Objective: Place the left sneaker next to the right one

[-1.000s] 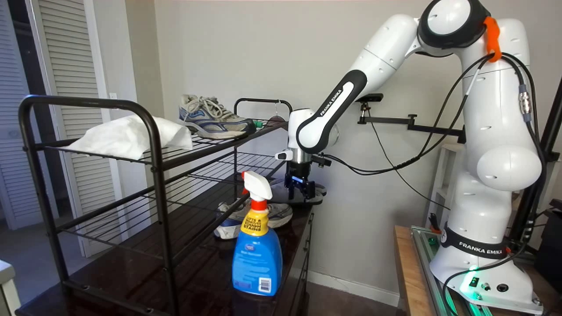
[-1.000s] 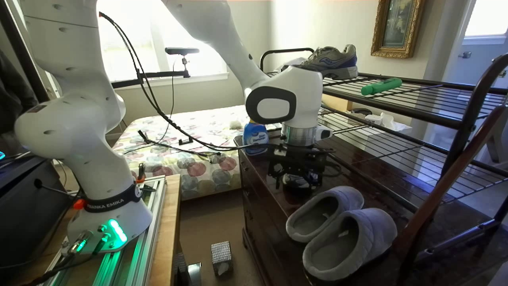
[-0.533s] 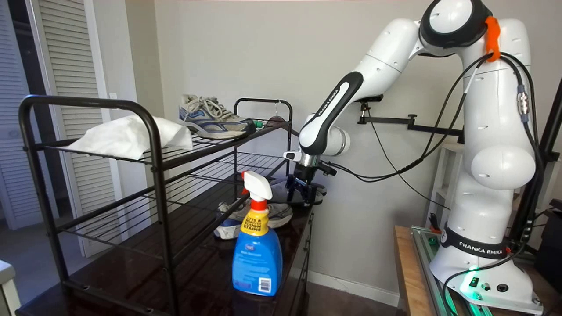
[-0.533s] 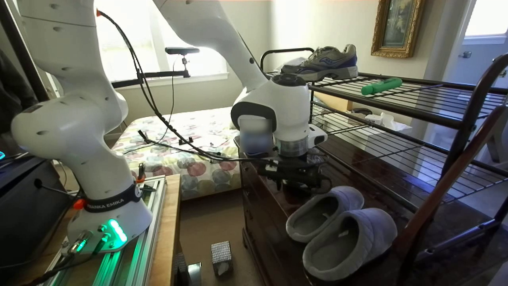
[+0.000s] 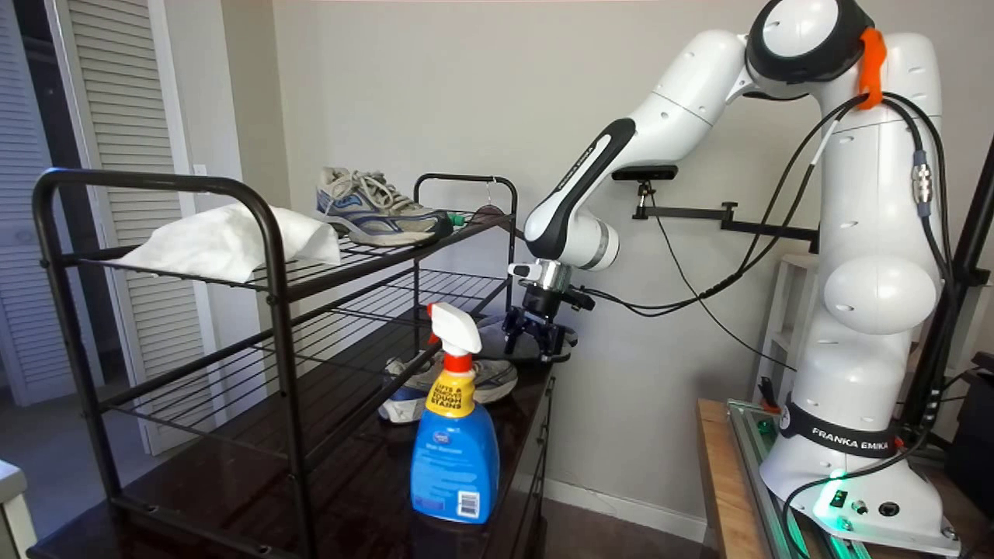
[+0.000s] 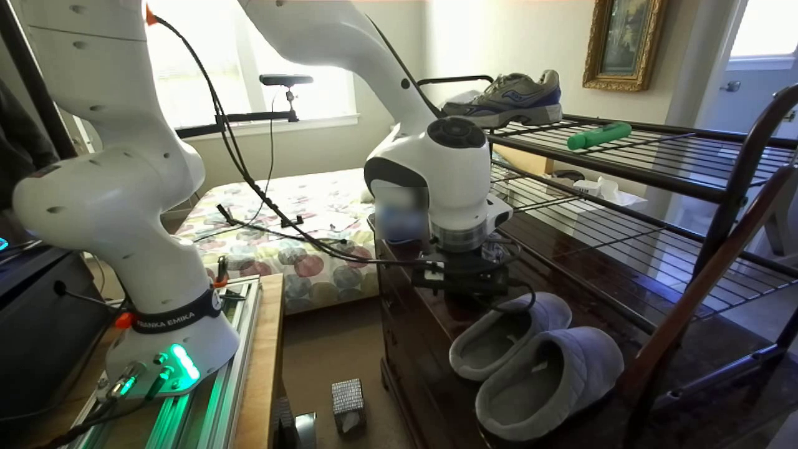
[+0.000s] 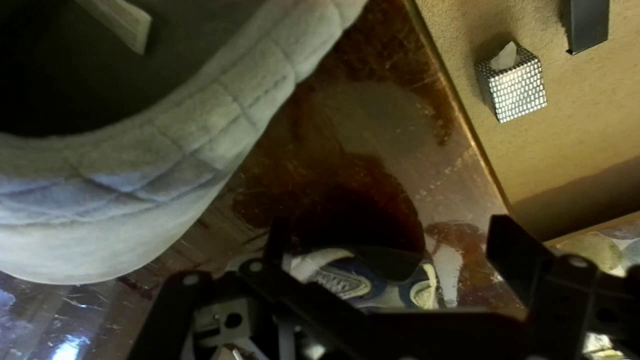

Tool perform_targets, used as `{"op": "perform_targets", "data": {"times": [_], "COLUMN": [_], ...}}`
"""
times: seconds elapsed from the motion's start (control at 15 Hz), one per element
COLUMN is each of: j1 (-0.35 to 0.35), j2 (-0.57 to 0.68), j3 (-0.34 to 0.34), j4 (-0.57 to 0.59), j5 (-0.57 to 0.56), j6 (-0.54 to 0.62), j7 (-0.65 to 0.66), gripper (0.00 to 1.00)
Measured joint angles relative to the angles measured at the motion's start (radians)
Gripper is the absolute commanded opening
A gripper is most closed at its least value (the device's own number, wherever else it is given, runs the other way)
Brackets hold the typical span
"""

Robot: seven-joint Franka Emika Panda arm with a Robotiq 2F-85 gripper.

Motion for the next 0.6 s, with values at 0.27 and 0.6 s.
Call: {"op": "perform_targets", "data": {"times": [0.27, 0.6], "j1": [0.026, 0.063], "j2": [0.001, 0.005], "j3": [-0.020, -0.029], "j4": [0.013, 0.011], "j5": [0.085, 0.134], "j6": [-0.038, 0.020], "j7": [-0.049, -0.036], "gripper": [1.00, 1.00]}}
